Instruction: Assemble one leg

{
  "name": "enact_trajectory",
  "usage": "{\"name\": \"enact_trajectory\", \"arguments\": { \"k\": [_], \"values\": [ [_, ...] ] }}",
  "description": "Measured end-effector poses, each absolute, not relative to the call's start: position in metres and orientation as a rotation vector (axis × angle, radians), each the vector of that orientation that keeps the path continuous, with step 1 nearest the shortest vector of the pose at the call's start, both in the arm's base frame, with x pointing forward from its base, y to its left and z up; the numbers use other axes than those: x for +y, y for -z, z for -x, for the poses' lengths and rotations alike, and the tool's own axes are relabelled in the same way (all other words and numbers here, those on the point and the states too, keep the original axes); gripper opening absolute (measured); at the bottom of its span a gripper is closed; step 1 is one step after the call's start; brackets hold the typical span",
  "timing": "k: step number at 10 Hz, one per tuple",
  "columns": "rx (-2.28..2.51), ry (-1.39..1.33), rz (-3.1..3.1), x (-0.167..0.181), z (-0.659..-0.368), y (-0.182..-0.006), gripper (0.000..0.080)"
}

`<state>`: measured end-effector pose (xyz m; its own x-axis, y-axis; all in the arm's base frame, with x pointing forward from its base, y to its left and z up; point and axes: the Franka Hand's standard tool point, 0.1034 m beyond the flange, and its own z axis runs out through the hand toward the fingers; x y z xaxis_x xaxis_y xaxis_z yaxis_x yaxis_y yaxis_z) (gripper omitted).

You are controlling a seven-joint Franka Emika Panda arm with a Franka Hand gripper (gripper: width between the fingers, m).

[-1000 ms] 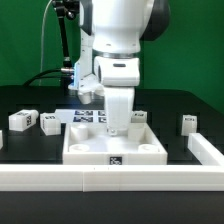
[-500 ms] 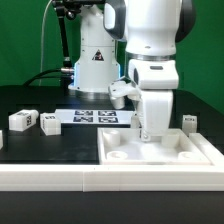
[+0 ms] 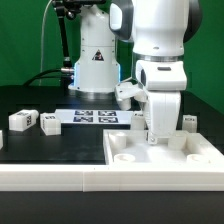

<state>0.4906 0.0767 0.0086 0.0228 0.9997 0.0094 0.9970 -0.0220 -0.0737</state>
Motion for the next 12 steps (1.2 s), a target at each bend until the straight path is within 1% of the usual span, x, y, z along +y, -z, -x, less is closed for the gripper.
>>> {"name": "enact_trajectory", "arguments": {
  "k": [1, 2, 3, 4, 5, 6, 9, 12],
  "values": [
    [-2.154, -0.069, 2.203, 0.077, -0.491, -0.008, 0.029],
    [-2.154, -0.069, 2.204, 0.076, -0.49, -0.008, 0.029],
    [-2.153, -0.07, 2.204, 0.076, -0.49, -0.008, 0.049],
    [-2.153, -0.07, 2.204, 0.076, -0.49, -0.008, 0.0596],
    [-2.153, -0.07, 2.204, 0.076, -0.49, -0.008, 0.0596],
    [-2.153, -0.07, 2.204, 0.076, -0.49, -0.008, 0.0638],
    [-2.145, -0.072, 2.213, 0.077, -0.49, -0.009, 0.0646],
    [-2.078, -0.099, 2.312, 0.087, -0.485, -0.048, 0.0649]
  ]
}}
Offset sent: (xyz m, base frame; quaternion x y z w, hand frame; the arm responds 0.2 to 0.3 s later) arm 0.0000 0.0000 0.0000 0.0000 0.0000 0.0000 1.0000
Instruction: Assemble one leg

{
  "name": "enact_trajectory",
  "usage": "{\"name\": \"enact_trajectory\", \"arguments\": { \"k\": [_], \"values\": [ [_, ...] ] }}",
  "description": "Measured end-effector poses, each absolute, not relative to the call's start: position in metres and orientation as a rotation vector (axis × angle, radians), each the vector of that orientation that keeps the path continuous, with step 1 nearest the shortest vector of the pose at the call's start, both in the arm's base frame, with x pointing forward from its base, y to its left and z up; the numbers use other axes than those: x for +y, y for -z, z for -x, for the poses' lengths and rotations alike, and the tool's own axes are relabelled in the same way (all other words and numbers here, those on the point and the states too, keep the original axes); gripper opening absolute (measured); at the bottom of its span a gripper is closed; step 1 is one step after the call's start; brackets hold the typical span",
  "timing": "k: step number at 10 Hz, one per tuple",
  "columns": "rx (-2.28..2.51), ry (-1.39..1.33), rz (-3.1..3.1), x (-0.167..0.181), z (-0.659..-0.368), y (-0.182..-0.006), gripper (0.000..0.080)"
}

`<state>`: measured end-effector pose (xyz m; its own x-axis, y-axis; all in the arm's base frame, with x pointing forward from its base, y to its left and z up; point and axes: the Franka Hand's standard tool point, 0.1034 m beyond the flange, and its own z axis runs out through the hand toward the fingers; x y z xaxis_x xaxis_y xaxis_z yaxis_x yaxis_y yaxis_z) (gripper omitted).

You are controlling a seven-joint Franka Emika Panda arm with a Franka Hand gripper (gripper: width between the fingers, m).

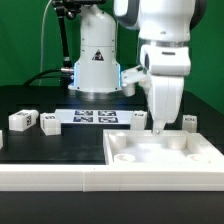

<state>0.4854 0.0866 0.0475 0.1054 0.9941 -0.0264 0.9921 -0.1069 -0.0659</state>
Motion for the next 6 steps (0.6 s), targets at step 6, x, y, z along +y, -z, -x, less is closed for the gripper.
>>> {"name": "enact_trajectory", "arguments": {
  "k": [6],
  "values": [
    [-1.825, -0.108, 2.521, 0.0883, -0.4835, -0.0492, 0.0649]
  ]
}}
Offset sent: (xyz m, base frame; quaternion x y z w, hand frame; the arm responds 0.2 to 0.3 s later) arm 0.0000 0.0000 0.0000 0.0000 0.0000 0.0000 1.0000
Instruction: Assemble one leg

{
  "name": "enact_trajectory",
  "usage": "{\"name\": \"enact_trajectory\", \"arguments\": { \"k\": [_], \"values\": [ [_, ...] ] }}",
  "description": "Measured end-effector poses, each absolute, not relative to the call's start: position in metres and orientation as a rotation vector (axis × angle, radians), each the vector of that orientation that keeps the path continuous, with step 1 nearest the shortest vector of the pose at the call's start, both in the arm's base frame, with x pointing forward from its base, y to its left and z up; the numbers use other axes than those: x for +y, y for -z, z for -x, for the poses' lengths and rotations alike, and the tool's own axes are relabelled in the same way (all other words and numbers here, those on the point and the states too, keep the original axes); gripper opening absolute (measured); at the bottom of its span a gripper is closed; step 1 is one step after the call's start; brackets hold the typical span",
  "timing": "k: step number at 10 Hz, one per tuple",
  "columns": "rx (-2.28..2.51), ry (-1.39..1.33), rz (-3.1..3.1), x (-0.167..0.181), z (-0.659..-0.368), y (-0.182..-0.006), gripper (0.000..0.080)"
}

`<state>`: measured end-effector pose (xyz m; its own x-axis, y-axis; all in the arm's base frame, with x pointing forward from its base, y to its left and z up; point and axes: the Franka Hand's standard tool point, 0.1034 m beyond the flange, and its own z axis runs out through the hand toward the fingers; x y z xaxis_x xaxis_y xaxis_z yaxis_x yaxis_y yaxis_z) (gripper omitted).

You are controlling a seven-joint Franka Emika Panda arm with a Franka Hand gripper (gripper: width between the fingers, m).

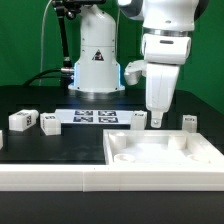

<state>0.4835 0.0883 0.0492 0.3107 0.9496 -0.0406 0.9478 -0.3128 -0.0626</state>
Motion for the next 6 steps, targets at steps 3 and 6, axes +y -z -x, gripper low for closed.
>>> {"name": "enact_trajectory", "arguments": {
  "k": [3, 6],
  "values": [
    [-1.375, -0.036, 2.801, 0.099, -0.477, -0.048, 0.0649],
    [-0.895, -0.058, 2.967, 0.116, -0.468, -0.041, 0.0649]
  ]
}}
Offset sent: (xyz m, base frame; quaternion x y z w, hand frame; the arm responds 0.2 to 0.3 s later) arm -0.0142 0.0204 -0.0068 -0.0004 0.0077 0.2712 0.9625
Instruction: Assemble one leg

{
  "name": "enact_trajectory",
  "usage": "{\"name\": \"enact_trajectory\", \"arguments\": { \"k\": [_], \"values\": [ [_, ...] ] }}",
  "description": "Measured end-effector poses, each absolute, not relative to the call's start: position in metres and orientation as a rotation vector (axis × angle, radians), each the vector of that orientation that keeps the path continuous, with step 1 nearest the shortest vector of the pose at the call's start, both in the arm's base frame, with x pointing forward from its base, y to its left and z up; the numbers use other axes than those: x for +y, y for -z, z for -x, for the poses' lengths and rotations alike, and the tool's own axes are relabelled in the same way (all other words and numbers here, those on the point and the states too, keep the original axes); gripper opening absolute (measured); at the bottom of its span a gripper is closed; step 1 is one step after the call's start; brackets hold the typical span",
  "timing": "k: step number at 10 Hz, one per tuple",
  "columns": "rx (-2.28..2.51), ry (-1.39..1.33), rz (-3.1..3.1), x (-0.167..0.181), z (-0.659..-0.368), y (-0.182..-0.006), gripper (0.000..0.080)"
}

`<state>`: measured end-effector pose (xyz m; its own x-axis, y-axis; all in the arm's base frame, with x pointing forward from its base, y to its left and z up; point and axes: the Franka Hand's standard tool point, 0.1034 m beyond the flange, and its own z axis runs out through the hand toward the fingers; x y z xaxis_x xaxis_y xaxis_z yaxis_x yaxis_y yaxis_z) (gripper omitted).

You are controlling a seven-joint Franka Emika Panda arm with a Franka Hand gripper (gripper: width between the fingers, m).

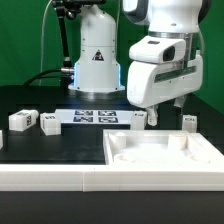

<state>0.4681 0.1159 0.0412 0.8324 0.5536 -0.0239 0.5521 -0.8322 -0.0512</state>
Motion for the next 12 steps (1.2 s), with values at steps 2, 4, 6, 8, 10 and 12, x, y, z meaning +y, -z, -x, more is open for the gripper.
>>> {"name": "enact_trajectory", "arguments": {
  "k": [2, 4, 6, 8, 10, 12],
  "values": [
    [-0.685, -0.021, 3.008, 0.125, -0.468, -0.037, 0.0649],
    [-0.494, -0.028, 3.038, 0.125, -0.468, -0.038, 0.0649],
    [-0.122, -0.026, 3.063, 0.134, -0.462, -0.038, 0.0649],
    [0.199, -0.011, 3.048, 0.152, -0.454, -0.036, 0.0649],
    [0.465, -0.021, 3.001, 0.165, -0.451, -0.036, 0.0649],
    [0.427, -0.049, 3.012, 0.162, -0.451, -0.036, 0.0649]
  ]
}}
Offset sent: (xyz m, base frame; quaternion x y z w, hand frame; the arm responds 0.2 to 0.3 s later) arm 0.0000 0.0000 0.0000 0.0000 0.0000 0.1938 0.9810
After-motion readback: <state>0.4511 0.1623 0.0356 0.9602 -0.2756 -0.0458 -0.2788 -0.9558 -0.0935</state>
